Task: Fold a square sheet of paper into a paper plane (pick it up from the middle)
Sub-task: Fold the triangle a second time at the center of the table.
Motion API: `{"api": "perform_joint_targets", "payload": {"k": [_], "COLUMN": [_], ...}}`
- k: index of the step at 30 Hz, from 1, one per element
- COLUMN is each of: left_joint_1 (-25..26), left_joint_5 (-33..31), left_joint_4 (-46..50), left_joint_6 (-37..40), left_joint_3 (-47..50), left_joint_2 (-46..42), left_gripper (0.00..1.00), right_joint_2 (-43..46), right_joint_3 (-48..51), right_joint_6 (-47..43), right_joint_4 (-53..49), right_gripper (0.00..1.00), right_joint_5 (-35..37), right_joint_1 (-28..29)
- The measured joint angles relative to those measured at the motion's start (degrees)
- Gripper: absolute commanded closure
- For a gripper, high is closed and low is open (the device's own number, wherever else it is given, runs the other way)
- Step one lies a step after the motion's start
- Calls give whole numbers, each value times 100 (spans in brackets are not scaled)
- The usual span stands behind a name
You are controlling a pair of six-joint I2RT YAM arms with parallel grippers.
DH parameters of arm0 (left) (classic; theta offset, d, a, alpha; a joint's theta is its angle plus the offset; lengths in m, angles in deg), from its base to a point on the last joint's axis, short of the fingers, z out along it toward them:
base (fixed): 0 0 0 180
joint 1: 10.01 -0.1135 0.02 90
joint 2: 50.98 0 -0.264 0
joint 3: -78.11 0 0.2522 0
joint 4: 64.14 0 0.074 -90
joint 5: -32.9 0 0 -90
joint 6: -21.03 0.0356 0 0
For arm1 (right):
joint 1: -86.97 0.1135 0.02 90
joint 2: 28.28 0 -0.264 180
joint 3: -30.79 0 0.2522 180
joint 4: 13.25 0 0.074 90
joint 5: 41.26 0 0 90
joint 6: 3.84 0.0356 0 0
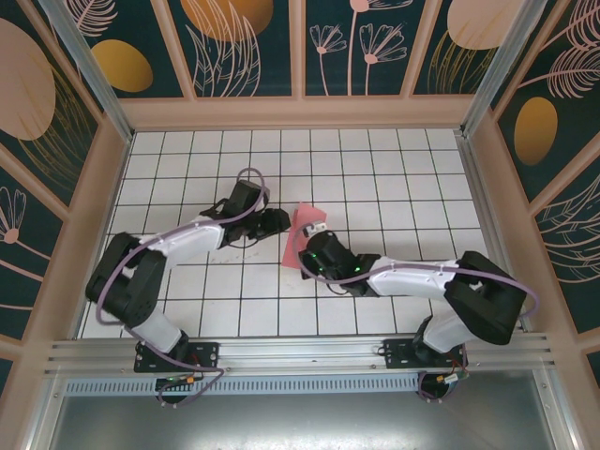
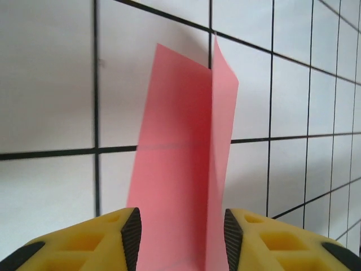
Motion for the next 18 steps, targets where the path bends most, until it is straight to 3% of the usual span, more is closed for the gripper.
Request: {"api": "perform_joint_targets", "payload": {"k": [7, 18], "left_joint_1": [4, 378], "left_joint_5": [269, 820], "left_joint_4": [-446, -850], "left_joint_6": [-254, -243], "left_joint_3": [844, 916], "left_joint_2": [-549, -151], "left_gripper": [71, 82], "right_joint_2": [431, 433], "right_joint_3": [538, 824], "right_joint_6": [181, 310], "right_joint_4": [570, 920], "right_gripper": [100, 100], "right_joint_5": [-1412, -2538], "right_joint_1": [-809, -1456]}}
